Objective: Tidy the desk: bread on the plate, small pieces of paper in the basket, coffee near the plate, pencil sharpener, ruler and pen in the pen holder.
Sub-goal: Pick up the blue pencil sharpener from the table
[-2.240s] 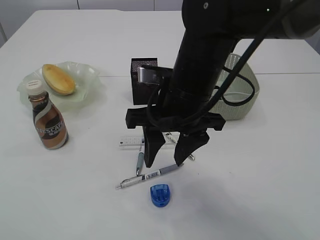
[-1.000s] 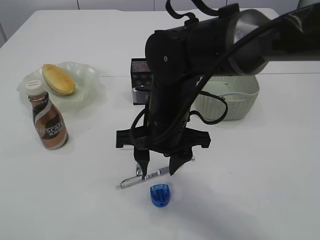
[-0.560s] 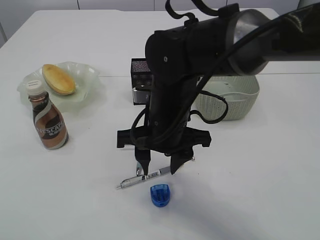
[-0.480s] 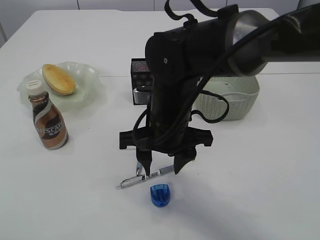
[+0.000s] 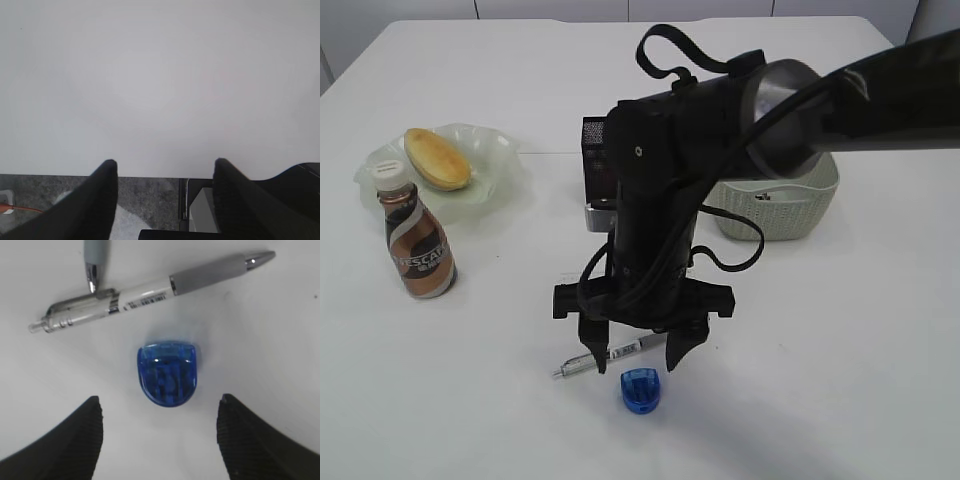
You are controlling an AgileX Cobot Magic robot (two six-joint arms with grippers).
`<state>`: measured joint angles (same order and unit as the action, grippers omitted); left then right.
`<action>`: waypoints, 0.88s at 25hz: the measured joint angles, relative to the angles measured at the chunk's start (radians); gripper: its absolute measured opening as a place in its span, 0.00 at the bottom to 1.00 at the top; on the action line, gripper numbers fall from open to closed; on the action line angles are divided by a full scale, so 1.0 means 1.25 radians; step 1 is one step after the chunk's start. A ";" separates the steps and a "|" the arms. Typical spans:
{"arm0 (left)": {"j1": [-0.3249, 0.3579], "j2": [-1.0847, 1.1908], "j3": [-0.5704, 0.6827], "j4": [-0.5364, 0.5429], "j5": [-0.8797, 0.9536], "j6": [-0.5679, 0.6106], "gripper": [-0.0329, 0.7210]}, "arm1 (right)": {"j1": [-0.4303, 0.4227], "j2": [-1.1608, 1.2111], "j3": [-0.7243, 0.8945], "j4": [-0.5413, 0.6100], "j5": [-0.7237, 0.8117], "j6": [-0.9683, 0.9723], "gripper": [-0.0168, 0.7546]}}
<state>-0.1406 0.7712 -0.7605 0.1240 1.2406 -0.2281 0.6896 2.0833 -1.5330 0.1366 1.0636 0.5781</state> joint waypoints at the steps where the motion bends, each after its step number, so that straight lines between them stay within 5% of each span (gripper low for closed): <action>1: 0.000 0.000 0.000 0.000 0.000 0.000 0.63 | 0.000 0.001 0.000 0.000 -0.009 0.000 0.70; 22: 0.000 0.000 0.000 0.008 0.000 0.000 0.63 | 0.000 0.075 -0.005 0.013 -0.022 -0.012 0.70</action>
<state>-0.1406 0.7712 -0.7605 0.1343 1.2411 -0.2281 0.6896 2.1767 -1.5388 0.1531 1.0354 0.5633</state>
